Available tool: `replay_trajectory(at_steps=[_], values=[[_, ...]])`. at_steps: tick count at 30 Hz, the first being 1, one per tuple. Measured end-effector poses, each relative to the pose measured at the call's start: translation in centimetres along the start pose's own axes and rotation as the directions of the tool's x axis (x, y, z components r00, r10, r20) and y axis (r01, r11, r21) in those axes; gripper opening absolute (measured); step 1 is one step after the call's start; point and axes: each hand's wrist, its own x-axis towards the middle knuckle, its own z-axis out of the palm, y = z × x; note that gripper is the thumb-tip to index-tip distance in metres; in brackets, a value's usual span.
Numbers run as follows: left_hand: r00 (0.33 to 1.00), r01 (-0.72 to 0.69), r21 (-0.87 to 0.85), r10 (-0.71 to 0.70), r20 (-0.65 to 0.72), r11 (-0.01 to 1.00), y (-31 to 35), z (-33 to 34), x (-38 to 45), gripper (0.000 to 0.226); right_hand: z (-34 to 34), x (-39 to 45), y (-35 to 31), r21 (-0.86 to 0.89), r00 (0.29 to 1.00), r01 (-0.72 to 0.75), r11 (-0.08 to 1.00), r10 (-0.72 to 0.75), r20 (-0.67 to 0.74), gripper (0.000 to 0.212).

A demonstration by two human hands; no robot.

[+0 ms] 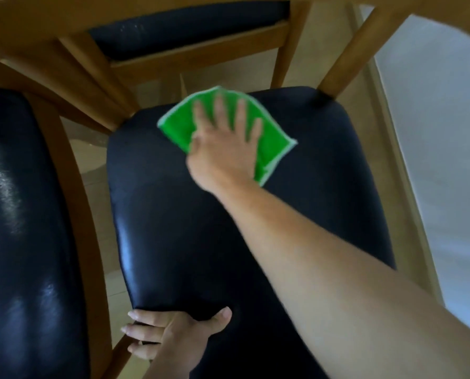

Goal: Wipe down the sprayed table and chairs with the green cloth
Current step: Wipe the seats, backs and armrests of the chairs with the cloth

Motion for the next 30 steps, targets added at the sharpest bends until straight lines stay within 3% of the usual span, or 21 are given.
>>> replay_trajectory(at_steps=[3,5,7,10,15,17,20,23,26,28,30], values=[[0.999,0.042,0.040,-0.042,0.004,0.998,0.1,-0.3,0.0,0.175,-0.1,0.6,0.0,0.005,0.967,0.241,0.970,-0.241,0.088,0.055],[0.998,0.035,0.059,-0.038,0.047,0.998,0.4,-0.7,-0.1,0.176,-1.1,1.3,3.7,-0.115,0.946,0.324,0.939,-0.319,0.060,0.053],[0.993,0.049,0.071,-0.056,0.100,0.996,0.7,-1.2,-0.5,0.177,-2.5,2.0,8.6,-0.208,0.981,0.173,0.963,-0.187,-0.052,0.054],[0.987,0.029,0.089,-0.043,0.153,0.996,0.8,-2.0,-0.8,0.173,-3.6,2.0,12.2,-0.146,0.982,-0.152,0.977,0.133,-0.134,0.054],[0.969,-0.026,0.042,0.015,0.246,0.999,0.5,-2.8,-1.3,0.169,-3.0,3.8,7.7,-0.030,0.942,-0.331,0.943,0.329,-0.058,0.051],[0.964,-0.036,0.071,0.016,0.264,0.997,0.6,-2.9,-1.5,0.169,-2.1,4.3,4.5,-0.058,0.967,-0.255,0.965,0.254,-0.025,0.050],[0.963,-0.025,0.114,-0.007,0.270,0.993,0.9,-3.0,-1.6,0.170,0.0,2.7,-2.4,-0.110,0.998,0.040,0.993,-0.034,0.051,0.052],[0.963,-0.004,0.164,-0.040,0.266,0.986,1.1,-2.9,-1.7,0.171,2.2,-0.1,-7.6,-0.105,0.938,0.335,0.936,-0.321,0.132,0.053],[0.962,-0.004,0.152,-0.037,0.269,0.988,1.0,-3.0,-1.8,0.171,2.0,0.4,-6.4,-0.127,0.870,0.486,0.865,-0.465,0.164,0.051],[0.958,-0.018,0.127,-0.019,0.285,0.992,0.9,-3.0,-1.7,0.169,0.9,2.0,-3.5,-0.197,0.873,0.488,0.850,-0.472,0.124,0.053],[0.952,-0.015,0.110,-0.020,0.305,0.994,0.8,-3.1,-1.5,0.168,-0.2,4.1,-0.6,-0.245,0.953,0.299,0.922,-0.301,0.029,0.053]])
